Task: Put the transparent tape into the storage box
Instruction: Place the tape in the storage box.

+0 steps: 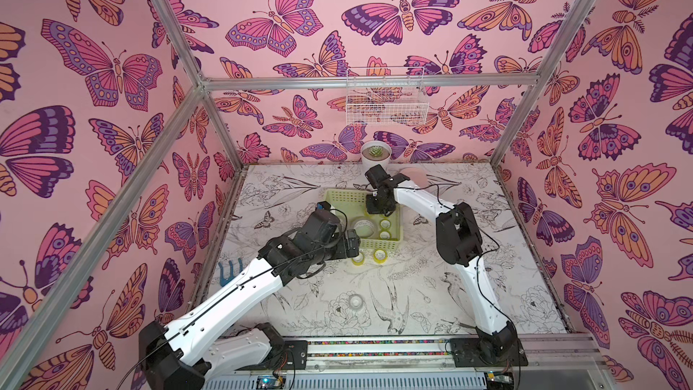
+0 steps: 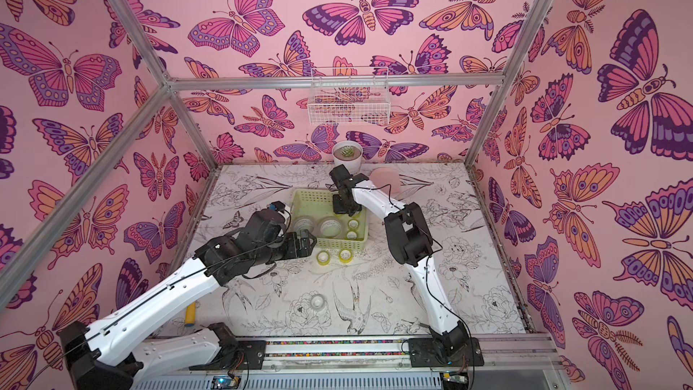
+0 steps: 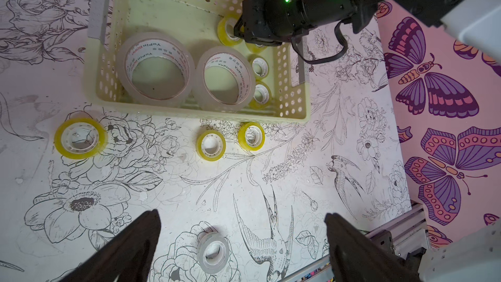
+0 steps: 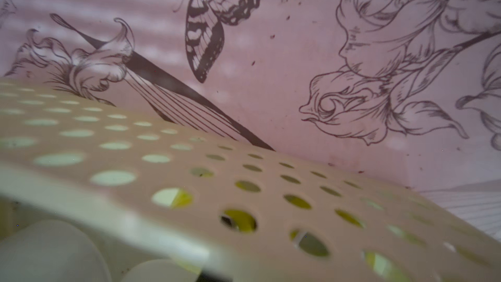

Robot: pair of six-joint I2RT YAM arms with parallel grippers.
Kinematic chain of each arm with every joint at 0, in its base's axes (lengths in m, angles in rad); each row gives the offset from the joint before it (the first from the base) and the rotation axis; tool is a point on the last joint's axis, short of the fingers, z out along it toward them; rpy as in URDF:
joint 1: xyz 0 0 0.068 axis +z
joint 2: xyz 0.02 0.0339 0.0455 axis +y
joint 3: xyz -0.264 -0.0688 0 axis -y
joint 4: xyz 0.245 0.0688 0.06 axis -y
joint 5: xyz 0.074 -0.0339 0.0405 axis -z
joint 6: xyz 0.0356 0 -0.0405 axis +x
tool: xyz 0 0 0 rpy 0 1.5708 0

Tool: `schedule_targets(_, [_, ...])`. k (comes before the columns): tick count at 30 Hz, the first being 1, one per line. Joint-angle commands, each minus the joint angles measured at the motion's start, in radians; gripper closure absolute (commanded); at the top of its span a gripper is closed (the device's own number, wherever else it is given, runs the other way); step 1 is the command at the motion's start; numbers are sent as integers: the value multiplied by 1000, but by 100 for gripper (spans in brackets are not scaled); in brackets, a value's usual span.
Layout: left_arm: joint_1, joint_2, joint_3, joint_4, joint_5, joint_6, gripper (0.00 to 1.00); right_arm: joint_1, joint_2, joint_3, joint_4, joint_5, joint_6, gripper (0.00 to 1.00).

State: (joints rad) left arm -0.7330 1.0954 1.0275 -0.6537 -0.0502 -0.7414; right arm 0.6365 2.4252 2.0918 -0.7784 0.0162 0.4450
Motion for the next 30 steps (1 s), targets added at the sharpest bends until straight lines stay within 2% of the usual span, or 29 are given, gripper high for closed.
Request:
schedule_targets(1, [9, -15, -21, -27, -16, 2, 0, 3, 14, 27, -51, 37, 14, 98])
schedule_targets(6, [11, -17, -26, -26, -15, -3, 0, -8, -27, -39, -51, 83, 24, 97])
schedule_targets(18, [11, -20, -29, -26, -16, -3, 0, -20, -93, -133, -40, 84, 43, 96])
schedule_targets(30, [11, -23, -31, -26, -13, -3, 0, -17, -108, -136, -30, 47, 53, 80])
